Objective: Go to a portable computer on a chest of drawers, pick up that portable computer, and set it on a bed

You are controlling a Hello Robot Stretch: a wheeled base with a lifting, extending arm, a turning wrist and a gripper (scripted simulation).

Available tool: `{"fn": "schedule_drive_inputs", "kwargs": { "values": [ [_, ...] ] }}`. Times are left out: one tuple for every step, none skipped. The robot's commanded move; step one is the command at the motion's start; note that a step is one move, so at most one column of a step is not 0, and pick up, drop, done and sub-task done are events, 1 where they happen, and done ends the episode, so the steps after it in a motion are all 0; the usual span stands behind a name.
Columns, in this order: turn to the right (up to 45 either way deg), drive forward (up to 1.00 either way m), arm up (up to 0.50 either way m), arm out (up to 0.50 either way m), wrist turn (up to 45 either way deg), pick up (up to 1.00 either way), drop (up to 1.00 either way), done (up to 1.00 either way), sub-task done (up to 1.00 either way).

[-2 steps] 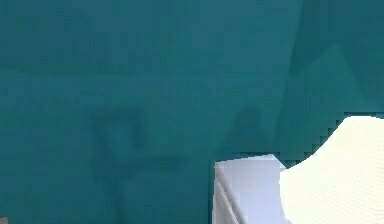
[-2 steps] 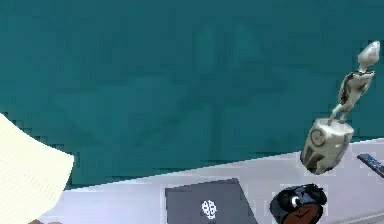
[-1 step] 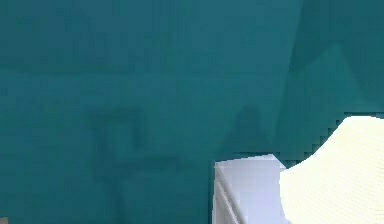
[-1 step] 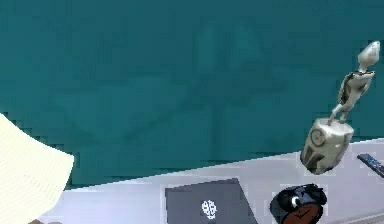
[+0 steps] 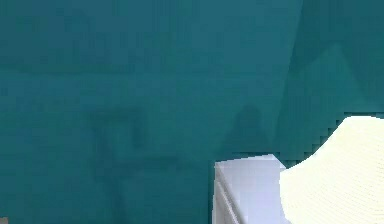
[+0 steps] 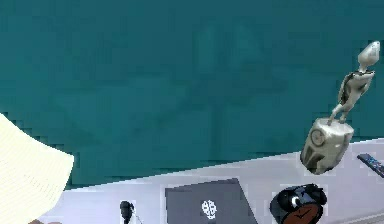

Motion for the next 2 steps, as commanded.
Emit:
{"fn": "schedule_drive_inputs", "kwargs": {
  "values": [
    [0.0, 0.00, 0.00, 0.00, 33.0, 0.00, 0.00, 0.00, 0.00],
    [0.0, 0.00, -0.30, 0.00, 0.0, 0.00, 0.00, 0.00, 0.00]
  ]
}}
